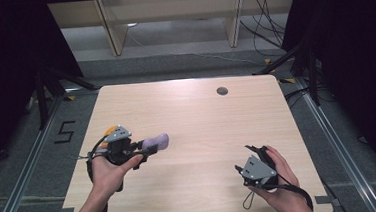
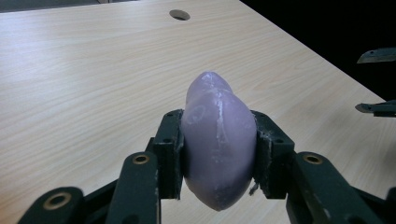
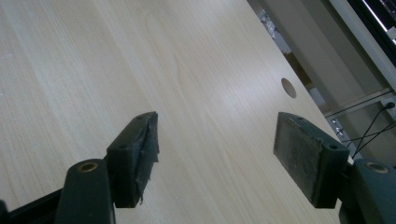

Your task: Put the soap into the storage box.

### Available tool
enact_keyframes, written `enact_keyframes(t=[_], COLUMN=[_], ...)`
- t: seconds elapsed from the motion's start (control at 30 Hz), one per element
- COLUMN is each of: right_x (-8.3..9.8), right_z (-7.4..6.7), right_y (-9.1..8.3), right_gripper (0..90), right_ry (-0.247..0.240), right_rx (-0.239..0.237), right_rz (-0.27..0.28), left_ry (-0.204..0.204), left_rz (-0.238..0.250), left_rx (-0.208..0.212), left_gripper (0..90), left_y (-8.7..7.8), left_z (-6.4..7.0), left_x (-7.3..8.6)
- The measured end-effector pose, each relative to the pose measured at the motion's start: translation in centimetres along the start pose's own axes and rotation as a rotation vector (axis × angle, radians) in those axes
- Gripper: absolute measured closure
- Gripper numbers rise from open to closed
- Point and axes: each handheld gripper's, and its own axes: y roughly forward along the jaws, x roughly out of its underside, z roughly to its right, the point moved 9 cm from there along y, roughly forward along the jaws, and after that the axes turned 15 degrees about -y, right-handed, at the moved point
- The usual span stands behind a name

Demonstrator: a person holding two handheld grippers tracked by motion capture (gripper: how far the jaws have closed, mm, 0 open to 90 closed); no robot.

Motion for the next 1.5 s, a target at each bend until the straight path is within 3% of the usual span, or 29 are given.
enact_keyframes(t=[0.7, 1.07, 1.23, 1.5], right_x=[0.1, 0.1, 0.1, 0.1], right_z=[0.2, 0.2, 0.1, 0.0], right_y=[0.1, 0.1, 0.0, 0.0], right_gripper=[31.7, 32.0, 32.1, 32.2], right_ry=[-0.004, -0.006, 0.018, 0.02], right_rx=[0.012, 0.006, 0.009, 0.001], right_rz=[0.003, 0.003, -0.004, -0.002], left_ry=[-0.056, -0.073, -0.094, -0.104], left_rz=[0.051, 0.079, 0.106, 0.134], left_rx=[-0.038, -0.099, -0.107, -0.139], left_gripper=[58.8, 58.8, 58.8, 58.8], left_y=[-1.4, -2.4, -2.8, -3.6], left_z=[-2.1, -3.9, -4.6, -5.7], left_x=[-0.7, -1.1, -1.4, -2.0])
